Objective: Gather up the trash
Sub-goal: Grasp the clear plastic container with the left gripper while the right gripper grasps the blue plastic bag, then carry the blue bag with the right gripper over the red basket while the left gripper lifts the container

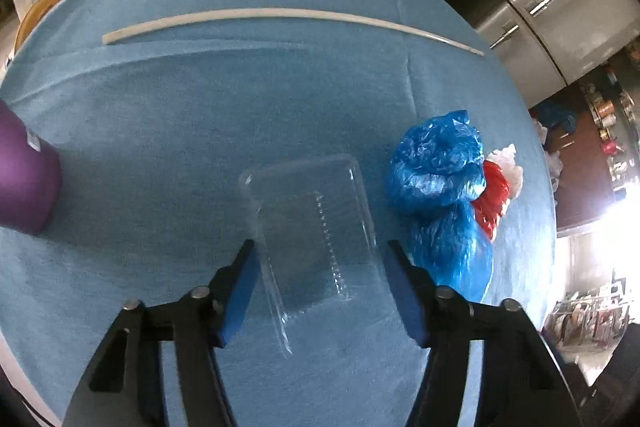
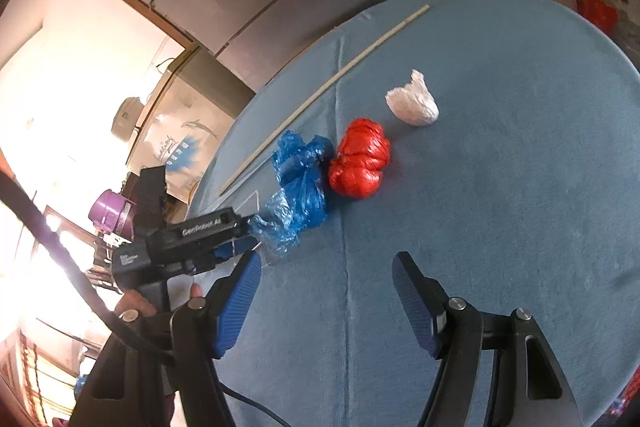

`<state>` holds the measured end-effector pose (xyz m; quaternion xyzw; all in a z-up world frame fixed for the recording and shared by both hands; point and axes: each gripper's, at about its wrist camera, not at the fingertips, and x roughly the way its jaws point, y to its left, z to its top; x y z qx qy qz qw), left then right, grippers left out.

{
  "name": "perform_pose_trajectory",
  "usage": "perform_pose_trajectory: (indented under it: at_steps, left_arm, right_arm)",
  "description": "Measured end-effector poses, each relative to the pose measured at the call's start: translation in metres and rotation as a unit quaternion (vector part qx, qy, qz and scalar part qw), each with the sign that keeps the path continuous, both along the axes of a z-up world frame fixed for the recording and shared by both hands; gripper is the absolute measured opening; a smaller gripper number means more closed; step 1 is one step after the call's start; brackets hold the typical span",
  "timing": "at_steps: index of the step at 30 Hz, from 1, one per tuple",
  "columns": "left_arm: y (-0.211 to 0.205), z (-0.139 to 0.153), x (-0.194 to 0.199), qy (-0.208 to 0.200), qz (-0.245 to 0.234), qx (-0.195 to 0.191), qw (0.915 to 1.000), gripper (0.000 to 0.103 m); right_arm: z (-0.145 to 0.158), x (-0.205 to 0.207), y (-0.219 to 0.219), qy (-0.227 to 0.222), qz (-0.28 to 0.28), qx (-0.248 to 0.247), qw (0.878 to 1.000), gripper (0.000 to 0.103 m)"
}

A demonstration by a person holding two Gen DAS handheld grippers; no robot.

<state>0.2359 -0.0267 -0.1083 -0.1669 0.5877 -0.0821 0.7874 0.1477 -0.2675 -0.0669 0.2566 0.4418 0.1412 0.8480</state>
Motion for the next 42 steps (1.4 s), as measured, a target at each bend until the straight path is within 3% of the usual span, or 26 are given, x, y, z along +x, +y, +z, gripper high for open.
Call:
perform_pose_trajectory:
  at_steps: [11, 18, 22, 23, 24, 27, 34, 42]
  left_arm:
    - [0.037, 0.029, -0.069, -0.053, -0.063, 0.036, 0.9959, 0.057]
    - [0.061, 0.038, -0.098, -0.078, -0.058, 0.056, 0.9937, 0.057]
    - [0.064, 0.042, -0.1, -0.087, -0.053, 0.056, 0.9932, 0.057]
    - [0.064, 0.042, -0.1, -0.087, -0.052, 0.055, 0.9932, 0.057]
    - [0.063, 0.042, -0.1, -0.089, -0.052, 0.056, 0.9931, 0.057]
    - [0.057, 0.044, -0.098, -0.092, -0.051, 0.059, 0.9928, 0.057]
    - [0.042, 0.053, -0.104, -0.109, -0.06, 0.07, 0.9897, 0.057]
    - [0.007, 0.069, -0.119, -0.138, -0.095, 0.097, 0.981, 0.057]
  right_arm:
    - [0.01, 0.085, 0.052, -0.021, 0.021, -0.048, 0.998, 0.067]
    - [-0.014, 0.137, 0.087, 0.012, 0.03, -0.096, 0.995, 0.069]
    - [-0.037, 0.146, 0.105, 0.038, 0.031, -0.142, 0.989, 0.069]
    - [-0.042, 0.145, 0.107, 0.04, 0.034, -0.141, 0.989, 0.068]
    - [-0.044, 0.142, 0.109, 0.034, 0.031, -0.147, 0.988, 0.057]
    - [-0.04, 0.13, 0.109, 0.014, 0.027, -0.156, 0.987, 0.052]
    - [-0.001, 0.076, 0.077, -0.026, 0.032, -0.09, 0.995, 0.052]
    - [0.025, 0.007, 0.033, -0.046, 0.016, -0.077, 0.996, 0.052]
